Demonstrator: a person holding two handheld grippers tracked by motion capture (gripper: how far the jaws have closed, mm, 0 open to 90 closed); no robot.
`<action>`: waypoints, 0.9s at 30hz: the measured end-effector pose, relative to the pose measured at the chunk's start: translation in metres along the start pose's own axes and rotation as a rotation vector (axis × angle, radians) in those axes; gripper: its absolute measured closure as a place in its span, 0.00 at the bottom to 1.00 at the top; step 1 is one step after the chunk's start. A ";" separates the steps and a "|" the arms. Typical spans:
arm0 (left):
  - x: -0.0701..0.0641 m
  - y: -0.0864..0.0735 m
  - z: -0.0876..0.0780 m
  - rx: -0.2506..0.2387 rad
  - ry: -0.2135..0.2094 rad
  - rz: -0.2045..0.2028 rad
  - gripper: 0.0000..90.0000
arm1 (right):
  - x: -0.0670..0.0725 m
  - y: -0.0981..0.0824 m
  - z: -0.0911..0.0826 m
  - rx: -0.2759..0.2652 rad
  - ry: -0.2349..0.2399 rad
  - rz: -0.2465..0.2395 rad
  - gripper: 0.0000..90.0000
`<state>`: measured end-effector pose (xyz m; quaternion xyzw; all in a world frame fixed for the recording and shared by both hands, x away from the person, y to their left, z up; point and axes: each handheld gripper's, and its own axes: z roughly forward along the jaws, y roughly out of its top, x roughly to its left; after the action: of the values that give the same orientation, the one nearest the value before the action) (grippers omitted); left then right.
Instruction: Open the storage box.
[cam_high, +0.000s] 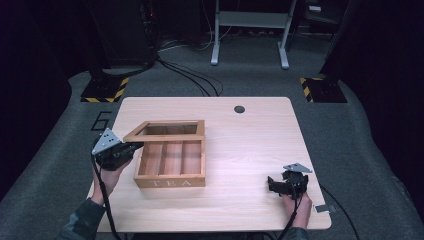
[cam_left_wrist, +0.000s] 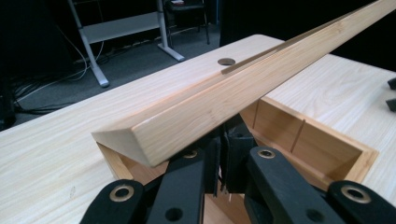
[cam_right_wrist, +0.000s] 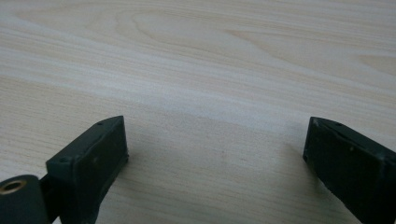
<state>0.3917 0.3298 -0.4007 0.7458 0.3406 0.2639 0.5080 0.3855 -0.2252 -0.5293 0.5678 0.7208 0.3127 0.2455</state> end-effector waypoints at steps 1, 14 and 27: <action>0.000 -0.002 0.000 -0.002 -0.003 0.000 0.97 | 0.000 0.000 0.000 0.000 0.000 0.000 0.07; -0.012 -0.028 -0.002 -0.005 0.008 -0.011 0.97 | 0.000 0.000 0.000 0.000 0.001 -0.001 0.07; -0.025 -0.066 0.000 0.030 -0.002 -0.067 0.96 | 0.000 0.000 0.000 0.000 0.000 0.000 0.07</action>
<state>0.3608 0.3270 -0.4635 0.7418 0.3689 0.2407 0.5057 0.3855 -0.2252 -0.5293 0.5678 0.7208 0.3127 0.2455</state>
